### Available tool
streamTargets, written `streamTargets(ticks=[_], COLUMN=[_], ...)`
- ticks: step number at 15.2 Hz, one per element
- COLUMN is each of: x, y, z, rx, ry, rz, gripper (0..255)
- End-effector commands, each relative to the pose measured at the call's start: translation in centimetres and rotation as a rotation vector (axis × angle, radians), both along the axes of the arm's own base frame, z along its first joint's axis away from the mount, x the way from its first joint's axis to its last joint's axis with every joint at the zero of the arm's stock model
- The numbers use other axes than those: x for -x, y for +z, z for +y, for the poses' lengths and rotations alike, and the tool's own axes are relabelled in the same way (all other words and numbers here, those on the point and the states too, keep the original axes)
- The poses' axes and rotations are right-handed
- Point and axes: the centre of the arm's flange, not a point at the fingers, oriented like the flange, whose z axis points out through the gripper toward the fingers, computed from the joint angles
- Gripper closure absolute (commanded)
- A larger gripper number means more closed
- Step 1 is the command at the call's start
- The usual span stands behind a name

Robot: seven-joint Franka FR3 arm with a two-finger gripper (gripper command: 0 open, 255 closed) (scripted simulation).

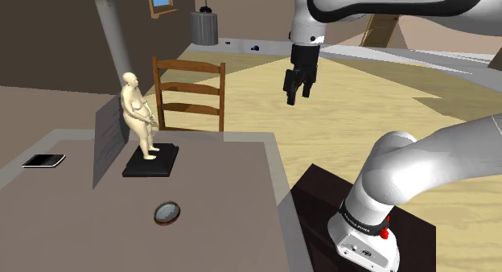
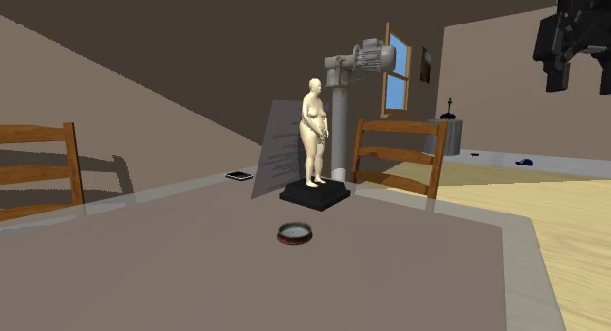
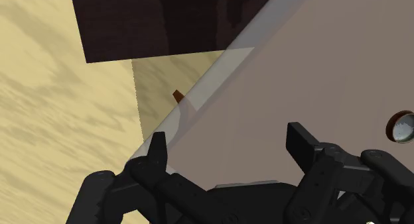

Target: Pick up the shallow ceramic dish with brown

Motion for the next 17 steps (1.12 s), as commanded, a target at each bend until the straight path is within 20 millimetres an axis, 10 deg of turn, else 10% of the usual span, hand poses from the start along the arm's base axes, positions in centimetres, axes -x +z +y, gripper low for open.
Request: streamTargets(ticks=[1, 17], x=[0.0, -6.9], y=[0.0, -8.9], z=[0.0, 19.1], rx=[0.000, 0.046], ry=[0.000, -0.046], rz=[0.000, 0.095], gripper=[0, 0])
